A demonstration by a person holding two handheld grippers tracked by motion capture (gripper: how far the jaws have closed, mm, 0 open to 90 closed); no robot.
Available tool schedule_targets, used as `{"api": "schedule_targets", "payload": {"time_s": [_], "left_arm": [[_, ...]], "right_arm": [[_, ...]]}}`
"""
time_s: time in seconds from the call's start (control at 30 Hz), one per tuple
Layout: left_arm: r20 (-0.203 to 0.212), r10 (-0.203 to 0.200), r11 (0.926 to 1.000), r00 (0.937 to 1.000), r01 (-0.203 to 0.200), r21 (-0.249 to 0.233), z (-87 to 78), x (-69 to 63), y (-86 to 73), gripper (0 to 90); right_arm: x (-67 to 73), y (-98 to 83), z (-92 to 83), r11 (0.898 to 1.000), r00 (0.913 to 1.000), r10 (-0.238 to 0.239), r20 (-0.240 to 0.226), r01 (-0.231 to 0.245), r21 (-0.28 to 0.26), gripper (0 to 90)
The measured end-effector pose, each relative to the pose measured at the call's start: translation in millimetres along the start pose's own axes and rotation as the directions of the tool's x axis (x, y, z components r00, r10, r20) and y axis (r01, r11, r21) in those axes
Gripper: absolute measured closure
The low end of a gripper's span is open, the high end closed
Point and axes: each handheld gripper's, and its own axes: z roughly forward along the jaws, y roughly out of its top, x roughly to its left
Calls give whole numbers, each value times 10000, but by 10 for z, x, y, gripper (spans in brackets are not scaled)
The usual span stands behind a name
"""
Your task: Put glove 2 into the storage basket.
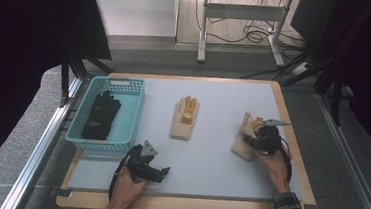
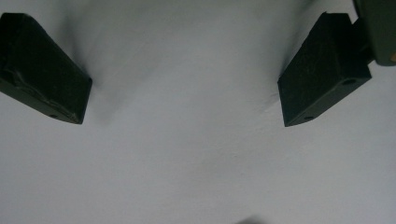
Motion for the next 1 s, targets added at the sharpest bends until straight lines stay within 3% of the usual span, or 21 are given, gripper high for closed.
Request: {"api": "schedule_targets", "payload": {"time_s": [0.27,0.37,0.47,0.5,0.63,0.67,0.7,0.73,0.77,0.8,0.83,0.87,1.0], "left_arm": [[0,-1,10000,10000,1,9,0,0,0,31],[0,2,10000,10000,-2,12,0,1,0,31],[0,2,10000,10000,-2,11,0,1,0,31],[0,8,10000,10000,-8,9,0,1,0,31],[-7,37,10000,10000,-37,10,-1,3,0,31],[-7,37,10000,10000,-37,10,-1,3,0,31],[-5,13,10000,10000,-13,11,-1,2,0,31],[-5,13,10000,10000,-13,11,-1,2,0,31],[-13,23,10000,10000,-23,7,-1,2,0,31],[-13,23,10000,10000,-23,7,-1,2,0,31],[-8,20,10000,10000,-20,16,-2,2,0,31],[-8,20,10000,10000,-20,16,-2,2,0,31],[-5,11,10000,10000,-11,18,-2,1,0,31]], "right_arm": [[101,84,-235,9985,9986,-341,-412,323,-440,594],[247,106,-319,9951,9930,-814,-851,761,-635,591],[330,111,-351,9931,9882,-965,-1193,876,-777,590],[423,119,-375,9906,9813,-1108,-1574,962,-978,589],[669,144,-394,9829,9647,-1671,-2036,1467,-1117,587],[669,144,-394,9829,9647,-1671,-2036,1467,-1117,587],[823,153,-375,9776,9526,-2009,-2286,1800,-1091,584],[823,153,-375,9776,9526,-2009,-2286,1800,-1091,584],[956,153,-342,9724,9415,-2288,-2476,2089,-1042,580],[956,153,-342,9724,9415,-2288,-2476,2089,-1042,580],[1064,146,-304,9680,9304,-2486,-2692,2290,-1023,577],[1119,138,-280,9649,9252,-2610,-2753,2418,-1022,575],[1292,75,-175,9571,9140,-2897,-2841,2778,-820,567]]}}
